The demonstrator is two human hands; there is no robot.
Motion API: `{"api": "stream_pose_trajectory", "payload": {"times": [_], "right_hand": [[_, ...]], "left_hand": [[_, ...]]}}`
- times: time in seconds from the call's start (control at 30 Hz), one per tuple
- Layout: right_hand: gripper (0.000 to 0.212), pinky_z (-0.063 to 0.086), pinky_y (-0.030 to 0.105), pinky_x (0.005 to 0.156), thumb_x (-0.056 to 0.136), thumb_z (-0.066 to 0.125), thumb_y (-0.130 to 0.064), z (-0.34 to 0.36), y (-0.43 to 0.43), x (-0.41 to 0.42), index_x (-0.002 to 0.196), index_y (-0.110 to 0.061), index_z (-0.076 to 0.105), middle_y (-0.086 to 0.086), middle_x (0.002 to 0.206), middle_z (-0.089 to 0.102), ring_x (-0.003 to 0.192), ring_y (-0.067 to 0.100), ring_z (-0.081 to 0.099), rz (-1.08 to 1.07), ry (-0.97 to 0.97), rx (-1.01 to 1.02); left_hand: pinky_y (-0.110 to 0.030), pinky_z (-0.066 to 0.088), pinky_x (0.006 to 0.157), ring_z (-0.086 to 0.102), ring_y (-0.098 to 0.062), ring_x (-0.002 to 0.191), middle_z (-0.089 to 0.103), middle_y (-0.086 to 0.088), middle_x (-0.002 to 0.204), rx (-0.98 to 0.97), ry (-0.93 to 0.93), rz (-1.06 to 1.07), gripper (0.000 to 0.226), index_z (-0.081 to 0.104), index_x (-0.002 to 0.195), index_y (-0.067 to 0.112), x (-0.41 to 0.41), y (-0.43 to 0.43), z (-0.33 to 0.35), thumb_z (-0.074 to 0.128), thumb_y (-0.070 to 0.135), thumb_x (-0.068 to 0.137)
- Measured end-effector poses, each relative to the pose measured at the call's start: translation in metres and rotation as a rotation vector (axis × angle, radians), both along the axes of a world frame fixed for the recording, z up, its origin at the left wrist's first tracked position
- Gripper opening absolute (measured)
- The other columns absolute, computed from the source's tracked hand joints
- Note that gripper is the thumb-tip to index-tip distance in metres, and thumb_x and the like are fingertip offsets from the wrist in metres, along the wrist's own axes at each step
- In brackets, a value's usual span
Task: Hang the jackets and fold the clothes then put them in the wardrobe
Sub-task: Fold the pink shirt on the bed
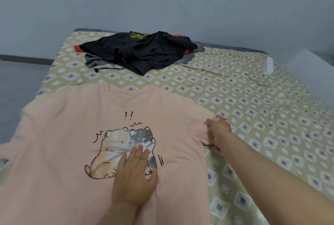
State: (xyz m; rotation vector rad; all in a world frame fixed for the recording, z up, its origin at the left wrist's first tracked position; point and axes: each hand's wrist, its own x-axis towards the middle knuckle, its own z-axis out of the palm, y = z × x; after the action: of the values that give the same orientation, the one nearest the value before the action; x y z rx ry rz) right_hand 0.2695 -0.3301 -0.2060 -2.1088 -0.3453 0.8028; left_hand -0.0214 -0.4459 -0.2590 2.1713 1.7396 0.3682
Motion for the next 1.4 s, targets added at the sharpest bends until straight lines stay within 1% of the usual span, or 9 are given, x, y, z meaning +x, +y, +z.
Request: {"api": "stream_pose_trajectory", "payload": {"times": [0.3, 0.43, 0.53, 0.7, 0.93, 1.03, 1.13, 1.23, 1.4], "right_hand": [[0.045, 0.053, 0.035, 0.088, 0.090, 0.055, -0.002, -0.004, 0.006, 0.021, 0.134, -0.012, 0.053, 0.000, 0.124, 0.063, 0.096, 0.023, 0.062, -0.077, 0.177, 0.078], [0.023, 0.044, 0.023, 0.046, 0.090, 0.050, -0.001, 0.022, 0.010, 0.001, 0.104, -0.018, 0.054, 0.006, 0.088, 0.056, 0.069, 0.022, 0.059, 0.121, 0.182, 0.196], [0.046, 0.049, 0.029, 0.082, 0.099, 0.047, -0.015, 0.031, 0.012, -0.037, 0.144, -0.026, 0.047, 0.000, 0.128, 0.059, 0.113, 0.022, 0.059, 0.484, -0.227, 0.201], [0.030, 0.040, 0.041, 0.097, 0.092, 0.049, -0.024, 0.011, 0.007, -0.120, 0.118, -0.009, 0.051, 0.018, 0.129, 0.047, 0.119, 0.039, 0.048, 1.194, -0.773, -0.221], [0.067, -0.009, 0.041, 0.122, 0.094, 0.021, -0.039, -0.047, -0.074, -0.175, 0.158, -0.019, 0.021, 0.012, 0.167, 0.009, 0.154, 0.026, 0.004, 1.057, -0.946, -0.168], [0.057, -0.001, 0.039, 0.124, 0.102, 0.027, -0.031, -0.053, -0.082, -0.173, 0.157, -0.018, 0.028, 0.009, 0.165, 0.019, 0.154, 0.023, 0.012, 1.021, -0.989, -0.116], [0.054, 0.005, 0.039, 0.124, 0.103, 0.031, -0.028, -0.049, -0.079, -0.173, 0.155, -0.018, 0.032, 0.008, 0.164, 0.023, 0.153, 0.023, 0.017, 0.998, -0.989, -0.096], [0.055, 0.006, 0.038, 0.123, 0.102, 0.033, -0.030, -0.050, -0.078, -0.176, 0.156, -0.019, 0.032, 0.007, 0.164, 0.024, 0.152, 0.022, 0.018, 0.992, -0.998, -0.128], [0.060, 0.008, 0.038, 0.123, 0.099, 0.034, -0.038, -0.050, -0.076, -0.179, 0.157, -0.021, 0.029, 0.006, 0.164, 0.023, 0.152, 0.021, 0.018, 0.975, -1.030, -0.195]], "left_hand": [[-0.032, 0.011, 0.116, 0.055, -0.024, 0.130, 0.060, -0.004, 0.138, -0.044, -0.050, 0.005, 0.062, 0.069, 0.124, 0.016, -0.002, -0.001, 0.006, 0.046, 0.049, 0.077], [-0.032, 0.010, 0.116, 0.054, -0.024, 0.132, 0.059, -0.004, 0.140, -0.060, -0.049, 0.001, 0.063, 0.068, 0.126, 0.017, -0.002, -0.001, 0.003, 0.046, 0.049, 0.076], [-0.033, 0.011, 0.116, 0.055, -0.025, 0.131, 0.059, -0.004, 0.139, -0.052, -0.046, 0.006, 0.063, 0.069, 0.125, 0.017, -0.001, 0.000, 0.004, 0.046, 0.048, 0.076], [-0.034, 0.014, 0.114, 0.056, -0.025, 0.128, 0.061, -0.005, 0.137, -0.046, -0.058, 0.004, 0.064, 0.070, 0.124, 0.016, -0.003, -0.001, 0.004, 0.047, 0.049, 0.075], [-0.027, 0.010, 0.119, 0.025, -0.017, 0.147, 0.025, -0.003, 0.159, 0.044, -0.224, 0.055, 0.075, 0.037, 0.150, 0.012, -0.005, -0.003, -0.002, 0.059, 0.035, 0.082], [-0.017, 0.000, 0.119, -0.003, -0.008, 0.150, -0.006, 0.008, 0.159, 0.065, -0.405, 0.181, 0.065, 0.019, 0.155, 0.012, -0.004, 0.000, -0.002, 0.047, 0.016, 0.097], [-0.024, 0.009, 0.121, 0.015, -0.023, 0.151, 0.016, -0.004, 0.160, 0.088, -0.465, 0.252, 0.055, 0.040, 0.148, 0.005, -0.010, -0.002, 0.005, 0.040, 0.007, 0.094], [-0.029, 0.006, 0.120, 0.032, -0.034, 0.145, 0.038, -0.018, 0.154, 0.138, -0.257, 0.297, 0.052, 0.052, 0.140, 0.001, -0.031, 0.003, 0.003, 0.050, 0.014, 0.089], [-0.044, 0.001, 0.122, 0.012, -0.034, 0.151, 0.020, -0.018, 0.162, 0.128, 0.017, 0.521, 0.068, 0.027, 0.155, 0.010, -0.131, 0.038, 0.004, 0.044, 0.039, 0.096]]}}
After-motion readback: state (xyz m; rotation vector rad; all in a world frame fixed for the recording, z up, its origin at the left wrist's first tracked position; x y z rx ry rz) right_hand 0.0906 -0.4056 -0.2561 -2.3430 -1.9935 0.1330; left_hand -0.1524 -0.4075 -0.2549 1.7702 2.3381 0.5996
